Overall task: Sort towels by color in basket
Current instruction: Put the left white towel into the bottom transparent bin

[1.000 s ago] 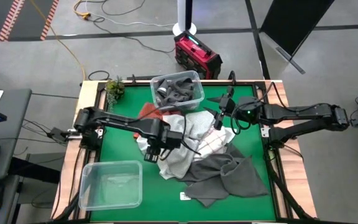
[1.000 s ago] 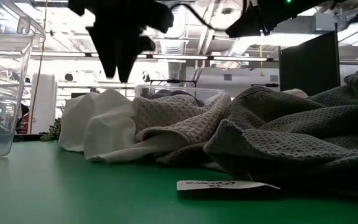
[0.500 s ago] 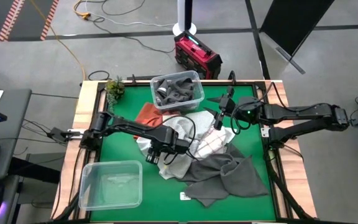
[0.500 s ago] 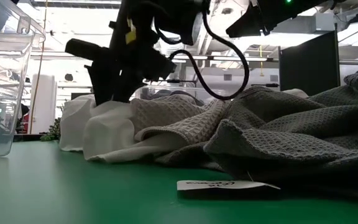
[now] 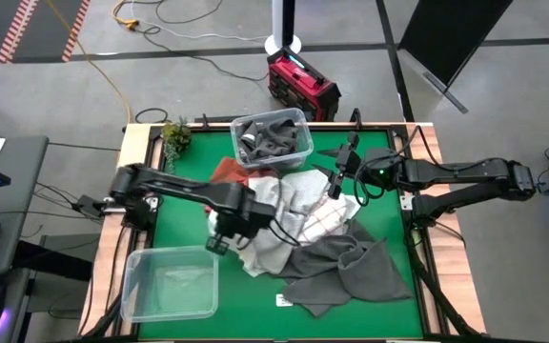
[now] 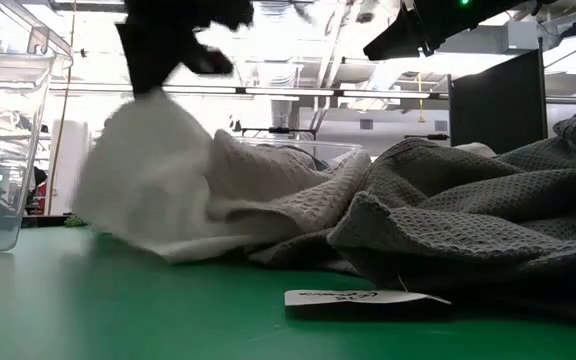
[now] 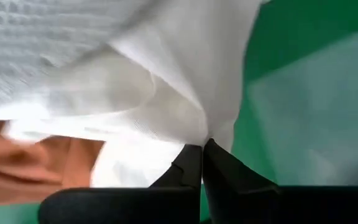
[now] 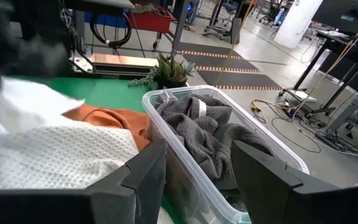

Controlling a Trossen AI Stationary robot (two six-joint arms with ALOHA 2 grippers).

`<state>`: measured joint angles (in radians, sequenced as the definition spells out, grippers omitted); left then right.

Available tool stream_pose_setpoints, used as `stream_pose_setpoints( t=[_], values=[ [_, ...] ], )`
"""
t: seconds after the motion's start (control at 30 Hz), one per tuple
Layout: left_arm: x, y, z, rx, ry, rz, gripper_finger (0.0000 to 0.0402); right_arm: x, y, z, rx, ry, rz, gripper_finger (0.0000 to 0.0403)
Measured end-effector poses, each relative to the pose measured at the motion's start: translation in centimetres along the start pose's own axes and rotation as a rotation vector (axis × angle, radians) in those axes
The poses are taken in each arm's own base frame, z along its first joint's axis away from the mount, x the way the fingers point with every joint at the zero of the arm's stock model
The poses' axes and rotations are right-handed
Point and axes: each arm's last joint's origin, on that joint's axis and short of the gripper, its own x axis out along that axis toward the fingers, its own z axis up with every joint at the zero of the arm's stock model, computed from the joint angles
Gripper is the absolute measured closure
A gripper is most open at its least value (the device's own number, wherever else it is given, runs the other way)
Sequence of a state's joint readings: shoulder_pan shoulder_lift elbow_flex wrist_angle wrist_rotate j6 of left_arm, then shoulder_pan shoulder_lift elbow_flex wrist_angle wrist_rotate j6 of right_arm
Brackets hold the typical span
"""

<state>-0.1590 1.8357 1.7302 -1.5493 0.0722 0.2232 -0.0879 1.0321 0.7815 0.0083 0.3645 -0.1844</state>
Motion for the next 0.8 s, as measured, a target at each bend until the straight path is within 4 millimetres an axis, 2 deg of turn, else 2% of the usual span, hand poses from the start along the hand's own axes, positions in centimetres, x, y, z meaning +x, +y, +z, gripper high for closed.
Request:
stream_pose_setpoints(
  t=[0.1, 0.23, 0.43, 0.63, 0.8],
  values=[
    [-3.8, -0.8, -2.0, 0.001, -0.112, 0.019, 0.0400, 0.0, 0.0, 0.0, 0.001, -0.003, -0.001, 0.0188],
    [-9.5, -1.9, -5.2, 0.020, -0.369, 0.079, 0.0401, 0.0, 0.0, 0.1, 0.008, -0.006, -0.001, 0.0188],
    [-16.3, -3.9, -11.6, 0.006, -0.699, 0.138, 0.0401, 0.0, 0.0, 0.0, 0.012, -0.002, 0.000, 0.0188],
    [-20.7, -6.3, -18.7, 0.014, -1.003, 0.154, 0.0401, 0.0, 0.0, 0.0, 0.010, 0.001, 0.000, 0.0188],
    [-22.5, -7.6, -22.6, -0.037, -1.219, 0.090, 0.0401, 0.0, 0.0, 0.0, 0.003, 0.000, 0.000, 0.0188]
  ],
)
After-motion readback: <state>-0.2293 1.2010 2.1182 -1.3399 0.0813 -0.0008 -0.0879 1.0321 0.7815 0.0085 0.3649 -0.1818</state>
